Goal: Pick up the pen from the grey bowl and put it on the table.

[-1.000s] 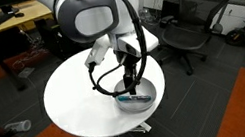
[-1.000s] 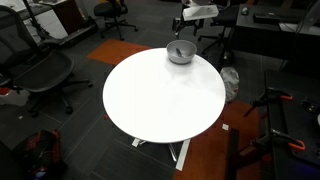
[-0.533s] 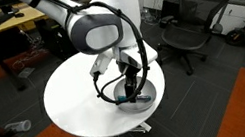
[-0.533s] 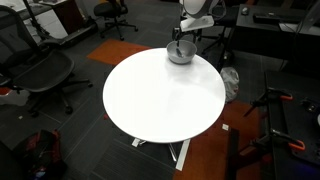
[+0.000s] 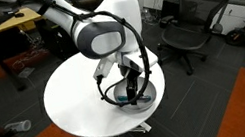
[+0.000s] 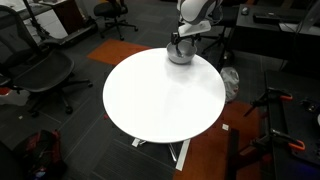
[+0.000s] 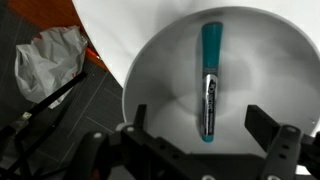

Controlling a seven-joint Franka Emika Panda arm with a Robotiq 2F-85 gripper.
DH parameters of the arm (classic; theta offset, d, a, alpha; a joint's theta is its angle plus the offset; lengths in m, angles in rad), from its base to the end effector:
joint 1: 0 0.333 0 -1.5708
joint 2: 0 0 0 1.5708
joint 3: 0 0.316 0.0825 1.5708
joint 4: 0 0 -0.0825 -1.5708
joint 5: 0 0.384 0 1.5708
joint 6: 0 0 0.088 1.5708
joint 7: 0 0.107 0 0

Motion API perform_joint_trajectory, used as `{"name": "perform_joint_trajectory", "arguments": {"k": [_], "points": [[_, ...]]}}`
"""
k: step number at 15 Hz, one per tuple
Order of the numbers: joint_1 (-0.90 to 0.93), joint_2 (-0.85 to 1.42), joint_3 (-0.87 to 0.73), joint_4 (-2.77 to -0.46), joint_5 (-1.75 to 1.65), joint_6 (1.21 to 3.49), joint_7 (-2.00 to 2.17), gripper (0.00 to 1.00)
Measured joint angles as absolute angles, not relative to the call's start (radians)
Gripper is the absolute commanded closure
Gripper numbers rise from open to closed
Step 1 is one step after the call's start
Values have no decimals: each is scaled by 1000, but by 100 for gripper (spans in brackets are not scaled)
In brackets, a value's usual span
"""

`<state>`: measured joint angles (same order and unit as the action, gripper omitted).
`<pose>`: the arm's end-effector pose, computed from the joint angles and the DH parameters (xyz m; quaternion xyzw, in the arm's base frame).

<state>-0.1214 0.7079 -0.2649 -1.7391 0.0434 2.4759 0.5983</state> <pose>0.6279 -0.2381 0.1867 0.8862 -0.4571 0.0341 0.0676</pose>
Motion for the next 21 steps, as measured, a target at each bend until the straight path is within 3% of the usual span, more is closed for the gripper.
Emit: {"name": "perform_joint_trajectory", "arguments": {"k": [15, 16, 17, 21], "points": [[-160, 880, -267, -1491, 47, 2310, 596, 0], [-162, 890, -266, -1472, 47, 2290, 595, 25], [-163, 900, -266, -1455, 47, 2274, 595, 26], [-166, 937, -264, -1401, 47, 2234, 592, 58]]}}
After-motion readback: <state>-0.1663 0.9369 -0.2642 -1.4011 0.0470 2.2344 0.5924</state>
